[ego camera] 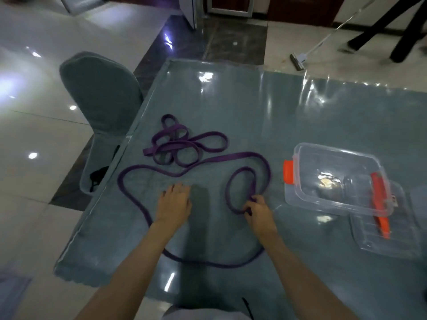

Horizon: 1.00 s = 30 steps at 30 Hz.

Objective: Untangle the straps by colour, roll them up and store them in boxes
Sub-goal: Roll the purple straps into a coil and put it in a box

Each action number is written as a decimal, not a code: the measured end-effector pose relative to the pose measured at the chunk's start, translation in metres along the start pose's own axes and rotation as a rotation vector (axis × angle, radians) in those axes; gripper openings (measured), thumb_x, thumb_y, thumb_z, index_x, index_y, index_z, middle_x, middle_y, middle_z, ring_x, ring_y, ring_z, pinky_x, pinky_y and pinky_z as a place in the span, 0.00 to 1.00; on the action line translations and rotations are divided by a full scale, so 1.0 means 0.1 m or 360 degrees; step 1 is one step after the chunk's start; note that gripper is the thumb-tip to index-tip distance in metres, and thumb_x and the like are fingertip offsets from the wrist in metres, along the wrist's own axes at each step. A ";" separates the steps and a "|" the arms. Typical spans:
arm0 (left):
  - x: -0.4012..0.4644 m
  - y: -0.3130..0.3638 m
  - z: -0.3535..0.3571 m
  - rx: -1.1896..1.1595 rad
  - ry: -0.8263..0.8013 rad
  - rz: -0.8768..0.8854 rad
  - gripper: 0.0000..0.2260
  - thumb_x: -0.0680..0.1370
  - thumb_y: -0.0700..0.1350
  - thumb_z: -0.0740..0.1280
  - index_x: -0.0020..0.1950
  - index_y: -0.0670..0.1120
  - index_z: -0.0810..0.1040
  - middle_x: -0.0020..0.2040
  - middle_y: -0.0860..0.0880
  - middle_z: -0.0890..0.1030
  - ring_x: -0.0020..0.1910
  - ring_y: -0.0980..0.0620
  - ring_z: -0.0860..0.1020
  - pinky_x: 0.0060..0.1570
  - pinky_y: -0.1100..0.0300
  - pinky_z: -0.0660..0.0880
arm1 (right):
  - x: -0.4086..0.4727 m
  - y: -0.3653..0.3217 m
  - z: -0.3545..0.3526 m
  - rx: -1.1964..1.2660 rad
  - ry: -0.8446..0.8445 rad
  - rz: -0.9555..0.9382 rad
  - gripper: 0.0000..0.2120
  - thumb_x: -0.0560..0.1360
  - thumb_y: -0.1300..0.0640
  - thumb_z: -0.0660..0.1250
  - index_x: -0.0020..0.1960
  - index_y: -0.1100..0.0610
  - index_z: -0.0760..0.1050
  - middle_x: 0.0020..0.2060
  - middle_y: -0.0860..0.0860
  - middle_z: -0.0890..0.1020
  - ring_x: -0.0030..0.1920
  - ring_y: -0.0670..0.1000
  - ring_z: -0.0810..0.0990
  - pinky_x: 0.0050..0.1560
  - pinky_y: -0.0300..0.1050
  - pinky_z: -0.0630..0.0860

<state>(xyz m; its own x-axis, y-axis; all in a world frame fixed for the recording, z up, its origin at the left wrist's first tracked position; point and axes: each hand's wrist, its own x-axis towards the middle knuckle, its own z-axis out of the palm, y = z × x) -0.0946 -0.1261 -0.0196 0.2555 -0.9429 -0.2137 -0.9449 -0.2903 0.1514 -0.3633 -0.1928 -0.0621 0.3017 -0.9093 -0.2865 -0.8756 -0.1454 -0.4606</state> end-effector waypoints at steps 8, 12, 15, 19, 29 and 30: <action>1.19 -0.49 -0.23 0.0199 -0.0078 0.0079 0.39 0.77 0.58 0.75 0.83 0.54 0.62 0.87 0.43 0.48 0.85 0.37 0.48 0.79 0.28 0.53 | 0.31 -0.60 -0.07 0.0014 0.0554 -0.0336 0.10 0.71 0.65 0.79 0.48 0.61 0.80 0.41 0.54 0.85 0.42 0.57 0.84 0.35 0.54 0.82; 1.68 -0.64 -0.23 0.0405 -0.0391 0.0066 0.53 0.68 0.70 0.77 0.86 0.61 0.52 0.85 0.41 0.34 0.84 0.30 0.37 0.73 0.21 0.40 | 0.55 -0.74 -0.10 -0.0045 0.0642 -0.0332 0.11 0.70 0.64 0.80 0.48 0.59 0.80 0.41 0.52 0.85 0.41 0.54 0.85 0.34 0.51 0.82; 1.87 -0.80 -0.13 0.0171 -0.0544 0.0036 0.46 0.71 0.67 0.76 0.83 0.61 0.60 0.86 0.40 0.38 0.84 0.30 0.42 0.76 0.23 0.45 | 0.69 -0.77 -0.08 -0.0060 0.0600 -0.0285 0.11 0.70 0.63 0.80 0.48 0.58 0.80 0.42 0.50 0.86 0.41 0.53 0.85 0.35 0.49 0.82; 1.90 -0.86 0.01 0.0078 -0.0432 0.0157 0.32 0.72 0.61 0.77 0.73 0.55 0.75 0.82 0.40 0.57 0.77 0.31 0.61 0.73 0.31 0.65 | 0.76 -0.81 0.04 -0.0039 0.0526 -0.0260 0.11 0.70 0.63 0.80 0.46 0.56 0.80 0.40 0.48 0.84 0.39 0.51 0.84 0.34 0.47 0.81; 1.87 -0.94 -0.01 -0.0111 -0.0258 0.0266 0.09 0.78 0.47 0.76 0.56 0.45 0.84 0.72 0.44 0.70 0.68 0.37 0.73 0.60 0.43 0.77 | 0.63 -0.89 0.17 -0.0041 0.0468 -0.0252 0.10 0.69 0.64 0.79 0.45 0.57 0.80 0.38 0.50 0.84 0.36 0.53 0.83 0.32 0.51 0.79; 1.85 -0.95 -0.03 -0.0119 -0.0233 0.0294 0.09 0.78 0.47 0.75 0.56 0.44 0.84 0.72 0.44 0.71 0.68 0.39 0.74 0.61 0.44 0.76 | 0.59 -0.89 0.14 -0.0032 0.0480 -0.0250 0.09 0.69 0.65 0.79 0.44 0.58 0.80 0.38 0.51 0.84 0.35 0.54 0.83 0.32 0.52 0.80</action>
<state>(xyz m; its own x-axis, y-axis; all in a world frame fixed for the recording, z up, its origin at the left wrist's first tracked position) 0.0432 -0.2734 -0.0710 0.0422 -0.9489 -0.3127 -0.9536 -0.1316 0.2708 -0.2624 -0.2279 -0.0499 0.3109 -0.9491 0.0494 -0.8354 -0.2977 -0.4620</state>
